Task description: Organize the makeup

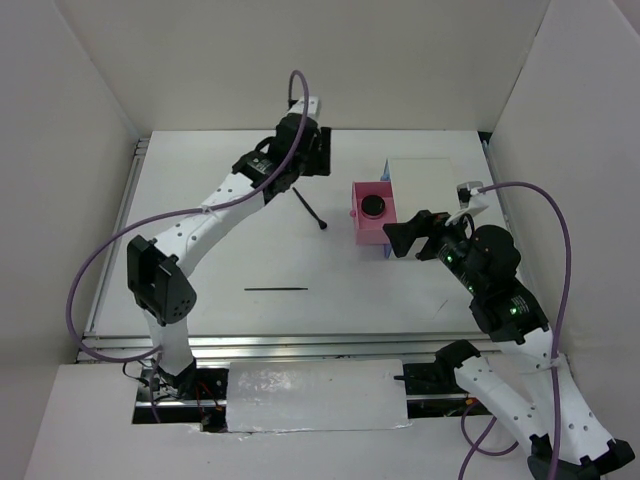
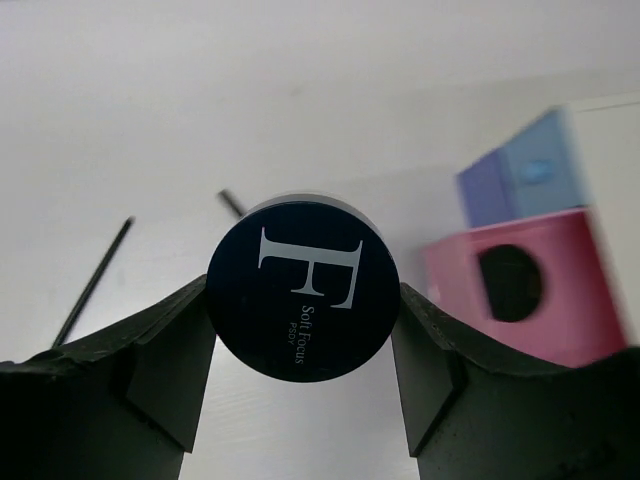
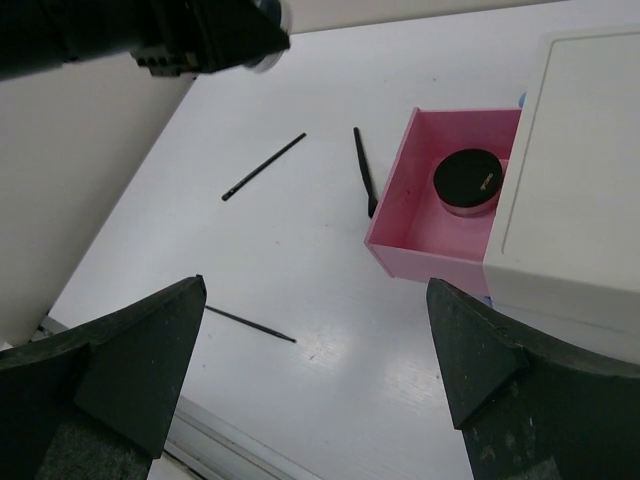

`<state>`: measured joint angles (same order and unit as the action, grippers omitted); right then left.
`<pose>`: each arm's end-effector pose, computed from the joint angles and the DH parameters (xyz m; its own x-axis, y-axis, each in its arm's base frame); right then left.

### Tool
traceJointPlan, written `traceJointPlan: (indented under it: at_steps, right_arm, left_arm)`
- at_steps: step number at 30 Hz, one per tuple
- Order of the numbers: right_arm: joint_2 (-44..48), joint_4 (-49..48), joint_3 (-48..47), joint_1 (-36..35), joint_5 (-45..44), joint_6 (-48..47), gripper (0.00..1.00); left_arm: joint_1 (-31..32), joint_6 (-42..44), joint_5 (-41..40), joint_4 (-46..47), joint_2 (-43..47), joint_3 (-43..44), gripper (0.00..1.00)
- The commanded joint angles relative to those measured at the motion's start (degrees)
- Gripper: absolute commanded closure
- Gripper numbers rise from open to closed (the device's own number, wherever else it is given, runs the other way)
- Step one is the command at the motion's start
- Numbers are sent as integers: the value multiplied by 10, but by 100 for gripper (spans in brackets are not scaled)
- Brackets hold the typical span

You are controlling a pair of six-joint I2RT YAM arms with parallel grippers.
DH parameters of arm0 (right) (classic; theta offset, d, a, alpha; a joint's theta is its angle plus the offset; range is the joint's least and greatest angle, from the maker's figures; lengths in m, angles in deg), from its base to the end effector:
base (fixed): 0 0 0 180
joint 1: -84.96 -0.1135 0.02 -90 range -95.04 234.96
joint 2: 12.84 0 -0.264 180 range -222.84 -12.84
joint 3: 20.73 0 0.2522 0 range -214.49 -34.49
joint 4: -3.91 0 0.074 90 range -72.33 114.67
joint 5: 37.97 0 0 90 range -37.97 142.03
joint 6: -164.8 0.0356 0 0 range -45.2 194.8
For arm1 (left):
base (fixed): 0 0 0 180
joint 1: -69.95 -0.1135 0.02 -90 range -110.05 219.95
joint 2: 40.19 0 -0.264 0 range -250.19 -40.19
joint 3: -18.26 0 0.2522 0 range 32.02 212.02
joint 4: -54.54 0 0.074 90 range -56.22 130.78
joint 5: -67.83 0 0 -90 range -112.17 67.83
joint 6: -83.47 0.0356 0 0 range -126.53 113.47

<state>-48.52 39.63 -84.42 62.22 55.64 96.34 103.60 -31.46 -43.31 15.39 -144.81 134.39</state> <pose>0.1253 0.0549 0.3712 -0.2779 0.2808 -0.9187 -0.3669 0.8528 0.3717 0.3640 -0.2269 0.3695 -0.4559 -0.1688 -0.8739 0.0647 0.9730 -0.2217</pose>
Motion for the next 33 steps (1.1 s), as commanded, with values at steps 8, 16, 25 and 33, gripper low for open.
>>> traceJointPlan:
  at_steps: [8,16,25,33]
  right_arm:
    - [29,0,-17,-3,-35,-8,0]
    - [30,-1,-13,-4,-35,-8,0]
    - [32,-2,-10,-4,-35,-7,0]
    - [33,-2,-10,-4,-35,-7,0]
  left_arm:
    - [105,55,54,-48,-145,227,63]
    - [127,59,80,-28,-180,225,55]
    - [132,59,103,-29,-196,233,17]
    - [135,56,73,-9,-156,198,1]
